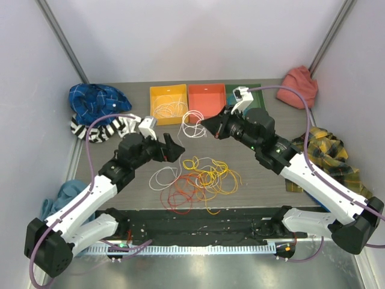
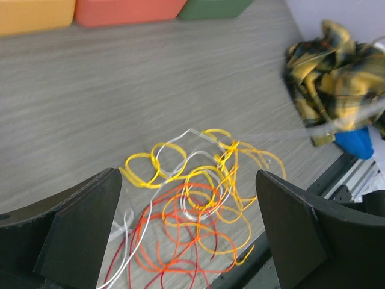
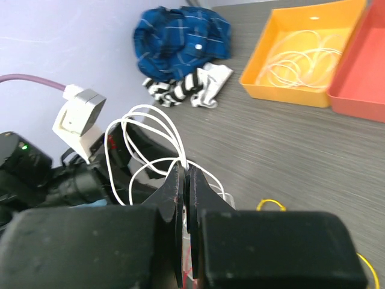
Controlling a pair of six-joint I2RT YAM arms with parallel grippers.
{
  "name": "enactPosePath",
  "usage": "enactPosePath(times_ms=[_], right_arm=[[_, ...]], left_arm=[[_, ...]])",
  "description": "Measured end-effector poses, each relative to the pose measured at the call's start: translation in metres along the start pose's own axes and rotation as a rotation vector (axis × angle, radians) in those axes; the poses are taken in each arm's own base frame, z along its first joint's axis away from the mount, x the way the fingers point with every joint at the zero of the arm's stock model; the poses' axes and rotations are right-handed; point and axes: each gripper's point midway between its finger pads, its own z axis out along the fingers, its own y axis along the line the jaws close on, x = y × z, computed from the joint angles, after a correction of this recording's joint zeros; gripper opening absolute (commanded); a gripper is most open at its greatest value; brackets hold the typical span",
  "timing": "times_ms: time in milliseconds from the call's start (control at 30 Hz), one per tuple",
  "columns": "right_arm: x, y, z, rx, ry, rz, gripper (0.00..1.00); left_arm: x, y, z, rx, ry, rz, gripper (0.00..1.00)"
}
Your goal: Untangle the cables
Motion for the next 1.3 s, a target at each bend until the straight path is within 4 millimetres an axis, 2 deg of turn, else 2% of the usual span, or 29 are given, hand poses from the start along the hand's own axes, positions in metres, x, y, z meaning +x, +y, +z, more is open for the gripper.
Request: enactPosePath(times_ms=[133,300,400,433,500,600,633,700,867,900,933,1000,1033,1100,1200,1233,1300], right_arm=[[-0.01,0.017,-0.004,-0.057,-0.002,0.03,0.01],[-0.008,0.021,-0.006,-0.068,0.017,0.046,0.01],[-0.005,0.022,-0.007,-0.073,0.032,0.056,0.01],[-0.005,0.022,-0.007,-0.074,0.035,0.059,0.01],[-0.004,0.023,-0.007,-0.078,0.039,0.065,0.01],[-0.003,0.025,-0.008,-0.084,0.044,0.076,0.01],[-0.003,0.025,-0.008,-0.085,0.045,0.078,0.01],[-0.003,0.025,-0.008,-0.087,0.046,0.081,0.01],[0.0,0.024,-0.008,-0.085,0.052,0.085,0.01],[0.001,0.023,-0.007,-0.082,0.056,0.085,0.05],[0.004,0.022,-0.007,-0.079,0.06,0.085,0.15],[0.01,0.017,-0.006,-0.069,0.073,0.085,0.15],[0.013,0.014,-0.005,-0.059,0.08,0.083,0.09],[0.02,0.007,-0.005,-0.035,0.092,0.077,0.08],[0.032,-0.006,-0.006,0.004,0.107,0.068,0.24],[0.035,-0.009,-0.006,0.016,0.114,0.067,0.45],[0.043,-0.017,-0.006,0.038,0.13,0.051,0.63]], left_arm=[[-0.022,-0.015,0.001,0.058,-0.082,0.054,1.0],[-0.04,-0.025,-0.005,0.096,-0.155,0.097,0.99],[-0.047,-0.03,-0.006,0.117,-0.183,0.109,0.9],[-0.048,-0.031,-0.005,0.123,-0.185,0.11,0.81],[-0.048,-0.033,-0.002,0.131,-0.184,0.111,0.73],[-0.048,-0.033,0.006,0.134,-0.169,0.108,0.49],[-0.048,-0.033,0.009,0.136,-0.167,0.104,0.25],[-0.047,-0.033,0.011,0.138,-0.161,0.097,0.0],[-0.058,-0.039,0.01,0.149,-0.18,0.111,0.0],[-0.062,-0.041,0.008,0.152,-0.189,0.113,0.0],[-0.066,-0.042,0.006,0.15,-0.202,0.114,0.0],[-0.072,-0.042,-0.001,0.133,-0.23,0.117,0.0],[-0.075,-0.04,-0.005,0.118,-0.241,0.121,0.0],[-0.083,-0.039,-0.015,0.085,-0.267,0.131,0.0],[-0.1,-0.036,-0.031,0.025,-0.314,0.14,0.0],[-0.104,-0.034,-0.035,0.006,-0.325,0.142,0.0],[-0.111,-0.027,-0.045,-0.055,-0.339,0.137,0.0]])
